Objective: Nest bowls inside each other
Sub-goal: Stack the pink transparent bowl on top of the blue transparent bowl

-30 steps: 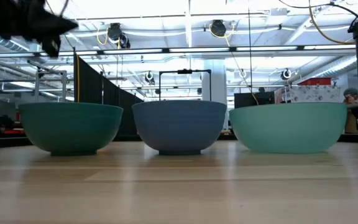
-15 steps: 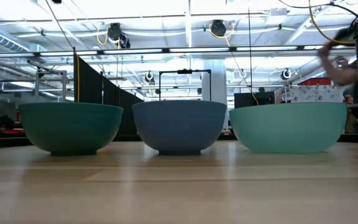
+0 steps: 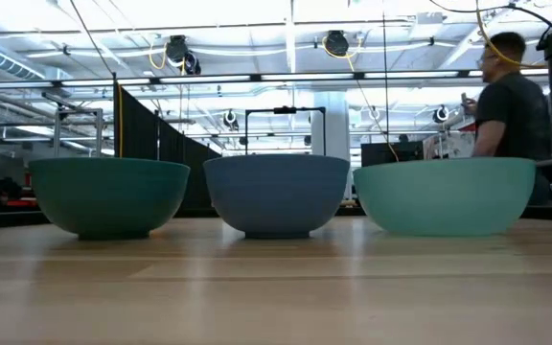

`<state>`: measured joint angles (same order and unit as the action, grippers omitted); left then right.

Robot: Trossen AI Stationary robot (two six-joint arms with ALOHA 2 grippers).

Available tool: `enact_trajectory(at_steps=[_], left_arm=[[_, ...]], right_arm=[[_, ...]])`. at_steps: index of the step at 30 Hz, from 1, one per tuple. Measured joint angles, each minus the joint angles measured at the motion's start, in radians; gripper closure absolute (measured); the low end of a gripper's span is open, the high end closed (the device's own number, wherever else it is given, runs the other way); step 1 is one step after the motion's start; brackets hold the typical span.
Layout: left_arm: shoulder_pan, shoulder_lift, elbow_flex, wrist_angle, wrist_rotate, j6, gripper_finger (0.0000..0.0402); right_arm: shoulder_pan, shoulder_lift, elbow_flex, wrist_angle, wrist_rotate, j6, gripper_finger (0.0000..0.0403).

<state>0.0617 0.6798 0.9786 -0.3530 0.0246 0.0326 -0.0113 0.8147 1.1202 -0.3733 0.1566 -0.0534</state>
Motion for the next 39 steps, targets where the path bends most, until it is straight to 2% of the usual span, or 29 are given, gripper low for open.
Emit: enact_trajectory(at_steps=[6,17,24,30,36,39], left_arm=[[-0.025,0.023,-0.001,-0.034,0.0,-0.016,0.0402],[-0.15,0.094,0.0,0.035,0.013,-0.076,0.0402],[-0.276,0.141,0.044,-0.103,0.027,-0.098,0.0402],[-0.419,0.209,0.077,-0.27,0.027,-0.274,0.0402],[-0.557,0.315,0.077,-0.504,0.028,-0.653,0.0402],[-0.63,0.389,0.076,-0.579,0.074,-0.799,0.0402]], right_arm=[[0.0,0.026,0.0,-0.054,0.0,0.016,0.0403],[0.0,0.123,0.0,-0.182,0.0,0.079,0.0403],[0.0,0.196,-0.001,-0.246,0.0,0.121,0.0403],[0.024,0.247,-0.026,-0.24,0.0,0.115,0.0403],[0.054,0.284,-0.028,-0.253,0.0,0.099,0.0403],[0.07,0.291,-0.028,-0.253,0.0,0.096,0.0403]])
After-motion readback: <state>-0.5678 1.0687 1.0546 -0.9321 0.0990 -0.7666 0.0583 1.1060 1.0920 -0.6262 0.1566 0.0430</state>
